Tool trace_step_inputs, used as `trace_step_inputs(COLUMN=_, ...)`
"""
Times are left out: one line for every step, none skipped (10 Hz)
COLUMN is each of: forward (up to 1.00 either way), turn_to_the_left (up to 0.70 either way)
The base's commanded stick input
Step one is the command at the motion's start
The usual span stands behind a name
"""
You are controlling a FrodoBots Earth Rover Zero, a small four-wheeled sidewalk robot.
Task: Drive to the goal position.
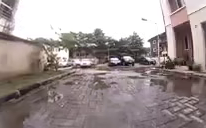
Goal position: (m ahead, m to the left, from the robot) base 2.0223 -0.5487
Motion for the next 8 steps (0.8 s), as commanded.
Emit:
trace_step_inputs(forward=0.50, turn_to_the_left=0.00)
trace_step_inputs(forward=0.50, turn_to_the_left=0.00)
trace_step_inputs(forward=0.50, turn_to_the_left=0.00)
trace_step_inputs(forward=0.50, turn_to_the_left=0.00)
trace_step_inputs(forward=0.50, turn_to_the_left=0.00)
trace_step_inputs(forward=0.50, turn_to_the_left=0.00)
trace_step_inputs(forward=0.50, turn_to_the_left=0.00)
trace_step_inputs(forward=0.50, turn_to_the_left=0.00)
